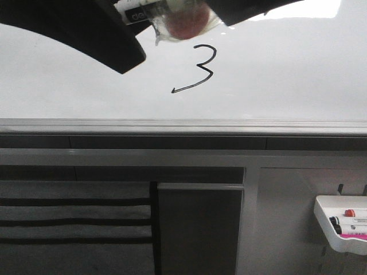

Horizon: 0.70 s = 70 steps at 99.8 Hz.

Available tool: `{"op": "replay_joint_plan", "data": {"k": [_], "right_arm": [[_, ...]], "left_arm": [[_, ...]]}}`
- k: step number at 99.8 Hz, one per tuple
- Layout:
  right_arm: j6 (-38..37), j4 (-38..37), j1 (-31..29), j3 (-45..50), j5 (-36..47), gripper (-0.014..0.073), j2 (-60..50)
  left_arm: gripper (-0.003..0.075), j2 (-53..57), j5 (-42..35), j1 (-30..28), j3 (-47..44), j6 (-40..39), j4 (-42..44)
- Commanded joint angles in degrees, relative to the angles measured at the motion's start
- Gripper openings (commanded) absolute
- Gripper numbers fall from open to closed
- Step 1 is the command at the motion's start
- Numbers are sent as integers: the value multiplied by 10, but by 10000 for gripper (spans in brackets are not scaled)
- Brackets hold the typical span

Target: Write number 3 on whiteboard

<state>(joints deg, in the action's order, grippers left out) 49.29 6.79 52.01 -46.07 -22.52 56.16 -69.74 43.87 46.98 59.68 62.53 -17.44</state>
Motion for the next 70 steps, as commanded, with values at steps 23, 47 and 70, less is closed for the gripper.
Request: {"op": "replay_joint_plan", "data": {"k": [23,47,70], "right_arm": [[8,1,0,-16,9,-33,-10],[15,1,0,-16,13,-33,-10],[15,1,0,-16,16,-33,-10]], "left_arm": [[315,11,-29,5,20,-1,-10],[310,11,-30,5,20,-1,-10],[106,11,-32,5,20,-1,-10]]}}
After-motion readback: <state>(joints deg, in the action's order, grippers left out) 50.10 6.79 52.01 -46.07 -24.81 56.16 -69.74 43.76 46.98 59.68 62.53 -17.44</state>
